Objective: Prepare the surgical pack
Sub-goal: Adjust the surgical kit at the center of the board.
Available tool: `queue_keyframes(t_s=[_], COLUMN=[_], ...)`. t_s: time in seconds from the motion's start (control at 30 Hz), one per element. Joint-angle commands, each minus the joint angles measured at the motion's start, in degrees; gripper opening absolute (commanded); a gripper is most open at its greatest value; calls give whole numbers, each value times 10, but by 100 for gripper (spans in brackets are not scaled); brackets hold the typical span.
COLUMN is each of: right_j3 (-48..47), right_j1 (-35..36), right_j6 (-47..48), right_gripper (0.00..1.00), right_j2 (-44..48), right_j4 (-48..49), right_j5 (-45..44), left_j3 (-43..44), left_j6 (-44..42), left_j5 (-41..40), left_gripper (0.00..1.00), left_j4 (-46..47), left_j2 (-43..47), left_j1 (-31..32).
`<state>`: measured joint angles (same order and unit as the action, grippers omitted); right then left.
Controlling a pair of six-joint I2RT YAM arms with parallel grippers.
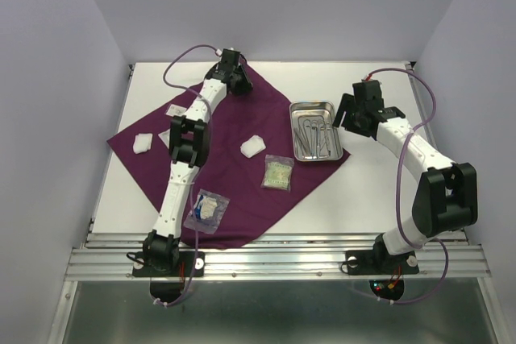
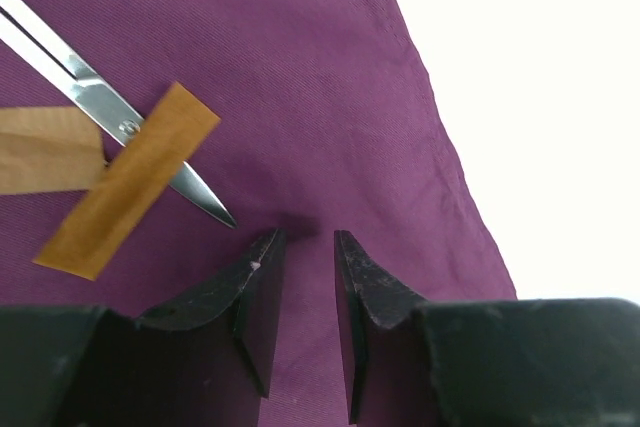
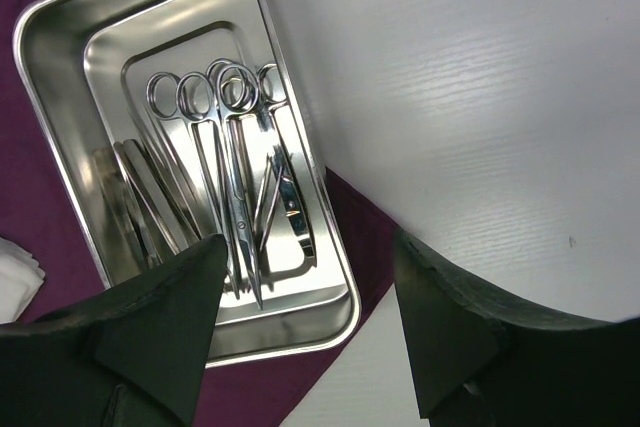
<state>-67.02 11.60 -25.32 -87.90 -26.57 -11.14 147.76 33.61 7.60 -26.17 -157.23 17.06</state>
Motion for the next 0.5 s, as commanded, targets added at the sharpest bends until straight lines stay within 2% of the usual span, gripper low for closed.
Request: queue_keyframes(t_s=[0.0, 0.3, 0.47], right_j3=[-27, -27, -27], right_j1=[-3, -3, -3], right_j6=[-6, -9, -10], right_gripper=[72, 72, 72], right_j2=[11, 15, 12], right_j4=[2, 1, 1], right_j5=[2, 3, 3], left_j3=[15, -38, -57], left_j6=[-12, -42, -66], left_j5=[3, 14, -16], left_gripper=[38, 39, 39], left_j4=[9, 51, 49], left_j2=[17, 118, 168], left_j1=[-10, -7, -5])
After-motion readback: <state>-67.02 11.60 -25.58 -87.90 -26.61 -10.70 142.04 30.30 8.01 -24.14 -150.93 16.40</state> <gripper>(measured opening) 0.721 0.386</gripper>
